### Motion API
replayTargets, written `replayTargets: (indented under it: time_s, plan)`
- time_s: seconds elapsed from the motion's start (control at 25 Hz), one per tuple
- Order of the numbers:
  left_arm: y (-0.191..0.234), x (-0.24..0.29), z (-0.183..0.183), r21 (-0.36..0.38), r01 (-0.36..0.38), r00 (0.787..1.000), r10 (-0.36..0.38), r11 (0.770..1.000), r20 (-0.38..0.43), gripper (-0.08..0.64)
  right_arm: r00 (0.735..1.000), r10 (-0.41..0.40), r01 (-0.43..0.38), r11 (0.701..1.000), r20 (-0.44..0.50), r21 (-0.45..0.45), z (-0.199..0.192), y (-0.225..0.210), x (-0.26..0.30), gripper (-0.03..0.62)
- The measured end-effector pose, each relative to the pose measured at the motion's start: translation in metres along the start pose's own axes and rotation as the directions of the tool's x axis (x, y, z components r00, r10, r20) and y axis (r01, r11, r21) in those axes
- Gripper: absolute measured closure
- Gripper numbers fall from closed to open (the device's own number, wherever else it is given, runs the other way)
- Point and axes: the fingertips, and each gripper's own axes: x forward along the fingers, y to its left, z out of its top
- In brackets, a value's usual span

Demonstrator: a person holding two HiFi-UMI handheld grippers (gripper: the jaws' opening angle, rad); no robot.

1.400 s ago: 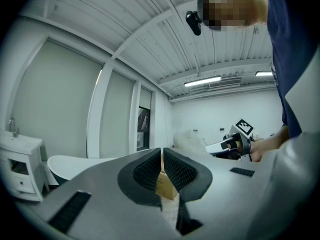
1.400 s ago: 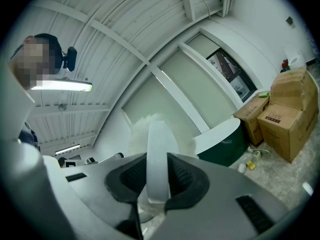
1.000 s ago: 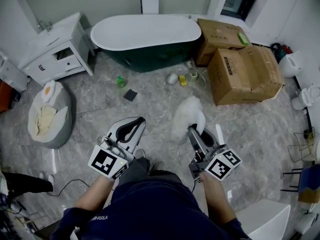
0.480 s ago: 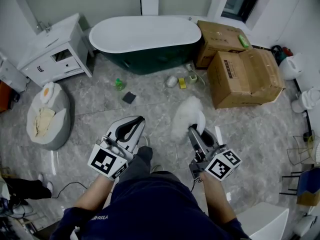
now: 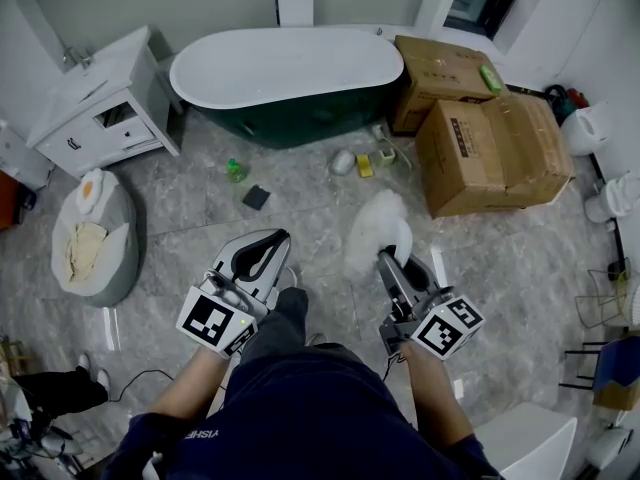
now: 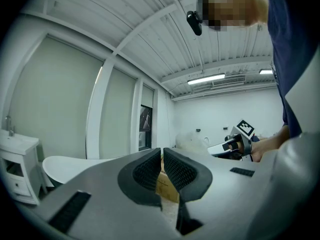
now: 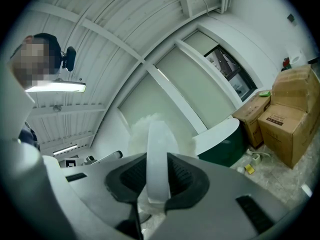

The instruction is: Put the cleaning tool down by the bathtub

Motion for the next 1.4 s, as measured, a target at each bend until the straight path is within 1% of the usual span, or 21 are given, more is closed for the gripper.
replayTargets:
  time_s: [0.48, 0.76, 1.04, 1.4]
  plan:
    - [0.064, 0.047, -0.008, -0.026, 0.016, 1.0, -0.017, 1.0, -0.025, 0.518, 1.0, -0.018, 0.018, 1.0, -0.021, 0.023, 0.014, -0.033, 0.07, 0.503]
    - [0.103, 0.073, -0.007, -0.032, 0.042, 0.998, -0.043, 0.999, -0.034, 0.518, 0.999, -0.037, 0.038, 0.999, -0.027, 0.034, 0.022, -0.046, 0.112, 0.503]
    - [0.156, 0.105, -0.005, -0.043, 0.068, 0.997, -0.07, 0.997, -0.044, 0.518, 0.997, -0.066, 0.067, 0.997, -0.025, 0.045, 0.039, -0.065, 0.164, 0.503]
    - [0.235, 0.138, 0.0, -0.049, 0.098, 0.994, -0.1, 0.994, -0.04, 0.518, 0.995, -0.093, 0.094, 0.995, -0.028, 0.041, 0.058, -0.077, 0.244, 0.503]
